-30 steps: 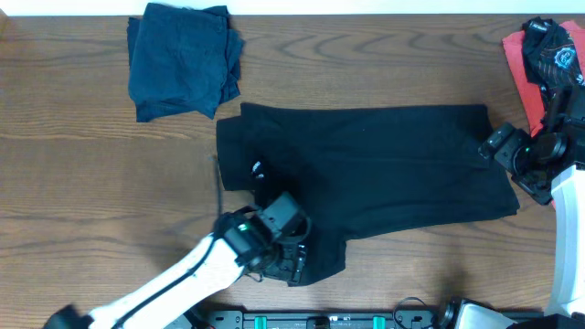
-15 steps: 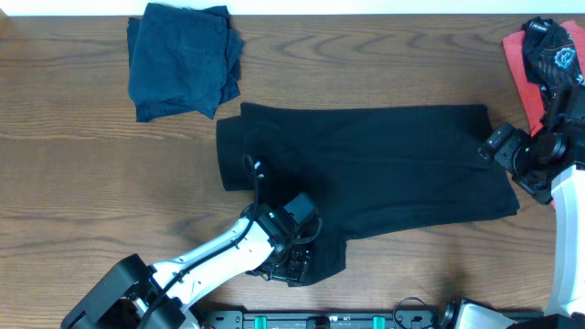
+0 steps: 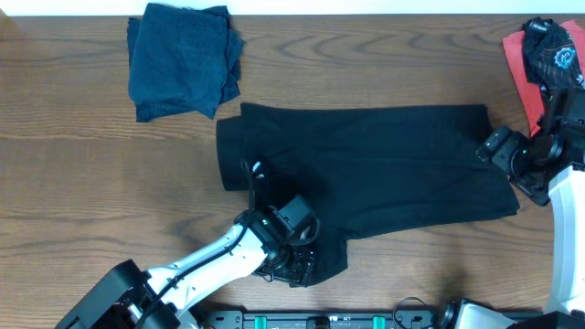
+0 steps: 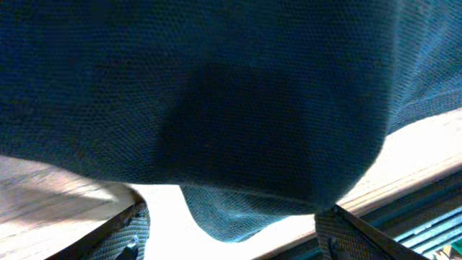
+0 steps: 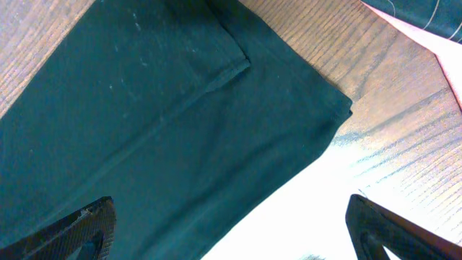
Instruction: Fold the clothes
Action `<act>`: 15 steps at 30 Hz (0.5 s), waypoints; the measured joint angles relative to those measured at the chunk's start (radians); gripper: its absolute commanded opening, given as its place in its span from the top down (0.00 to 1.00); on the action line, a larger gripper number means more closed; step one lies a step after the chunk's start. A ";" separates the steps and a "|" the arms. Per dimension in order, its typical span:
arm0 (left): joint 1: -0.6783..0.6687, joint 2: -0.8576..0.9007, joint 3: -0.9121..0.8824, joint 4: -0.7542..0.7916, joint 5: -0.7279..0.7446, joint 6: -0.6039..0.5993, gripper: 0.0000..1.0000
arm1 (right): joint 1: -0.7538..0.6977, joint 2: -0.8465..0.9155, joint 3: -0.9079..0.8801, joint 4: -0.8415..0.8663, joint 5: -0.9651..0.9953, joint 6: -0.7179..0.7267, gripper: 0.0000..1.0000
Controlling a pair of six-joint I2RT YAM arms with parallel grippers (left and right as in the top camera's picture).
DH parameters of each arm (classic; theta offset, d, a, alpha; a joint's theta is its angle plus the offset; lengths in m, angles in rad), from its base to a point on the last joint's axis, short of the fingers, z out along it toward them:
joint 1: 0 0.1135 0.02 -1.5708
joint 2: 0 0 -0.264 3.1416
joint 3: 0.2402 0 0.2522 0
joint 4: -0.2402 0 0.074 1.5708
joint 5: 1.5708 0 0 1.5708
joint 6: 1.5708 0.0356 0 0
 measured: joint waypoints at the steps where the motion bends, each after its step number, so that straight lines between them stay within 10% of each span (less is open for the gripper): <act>1: 0.000 0.000 0.000 0.001 0.001 -0.002 0.34 | 0.000 0.000 -0.001 0.000 0.000 0.000 0.01; 6: 0.000 0.004 -0.011 0.016 0.016 0.005 0.54 | 0.000 0.000 -0.003 0.000 0.000 0.000 0.01; 10: -0.001 0.011 -0.022 0.016 0.025 0.004 0.91 | 0.000 0.000 -0.024 0.014 0.001 0.000 0.02; 15: -0.001 0.018 -0.029 0.012 0.029 0.014 0.94 | -0.002 0.001 -0.086 0.071 0.019 0.039 0.01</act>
